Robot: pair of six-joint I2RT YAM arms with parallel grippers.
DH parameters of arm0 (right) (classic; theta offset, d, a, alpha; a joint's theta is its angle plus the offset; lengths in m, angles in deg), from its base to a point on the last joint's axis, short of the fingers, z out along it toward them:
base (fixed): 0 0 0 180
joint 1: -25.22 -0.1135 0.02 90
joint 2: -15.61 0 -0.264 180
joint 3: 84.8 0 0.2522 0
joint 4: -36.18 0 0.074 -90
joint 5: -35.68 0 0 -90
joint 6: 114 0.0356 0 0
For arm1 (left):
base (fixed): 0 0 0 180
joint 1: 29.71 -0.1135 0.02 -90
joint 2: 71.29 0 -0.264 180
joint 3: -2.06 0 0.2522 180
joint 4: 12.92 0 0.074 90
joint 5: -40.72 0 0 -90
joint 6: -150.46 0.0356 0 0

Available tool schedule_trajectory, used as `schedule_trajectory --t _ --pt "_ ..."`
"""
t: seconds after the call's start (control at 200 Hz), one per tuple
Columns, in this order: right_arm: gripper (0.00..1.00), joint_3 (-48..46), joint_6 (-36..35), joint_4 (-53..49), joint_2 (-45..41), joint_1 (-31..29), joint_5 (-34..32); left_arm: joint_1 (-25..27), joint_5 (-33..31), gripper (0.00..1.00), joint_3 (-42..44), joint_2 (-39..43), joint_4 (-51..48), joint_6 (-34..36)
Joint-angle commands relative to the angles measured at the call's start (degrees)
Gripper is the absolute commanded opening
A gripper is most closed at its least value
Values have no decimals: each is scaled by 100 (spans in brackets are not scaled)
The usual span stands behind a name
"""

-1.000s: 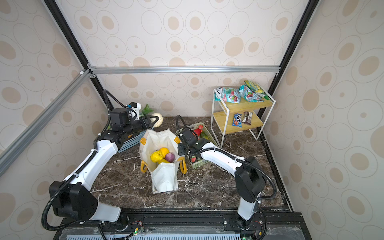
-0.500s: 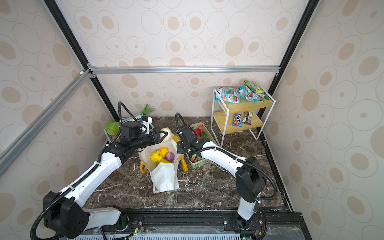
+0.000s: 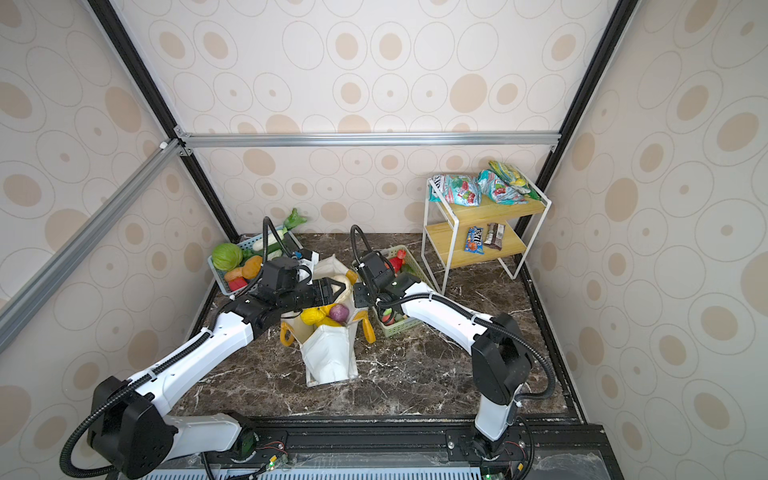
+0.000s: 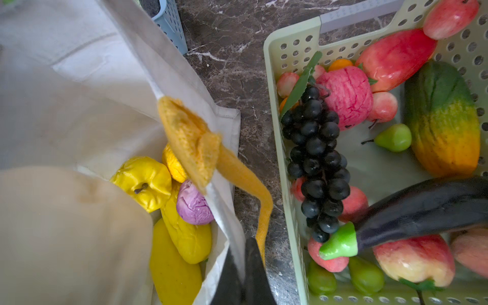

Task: Place the food into the grocery bag and tie it
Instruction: 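Lower the squash into the white bag beside the right gripper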

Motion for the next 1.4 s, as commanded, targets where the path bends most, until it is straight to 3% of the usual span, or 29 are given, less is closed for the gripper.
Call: schedule_trajectory --t 0.0,1.396 --pt "3 163 -39 -24 -104 33 -111 147 -322 52 24 -143 -66 174" --pt "3 -377 67 415 -591 71 -201 488 -2141 58 150 -1552 -353 317"
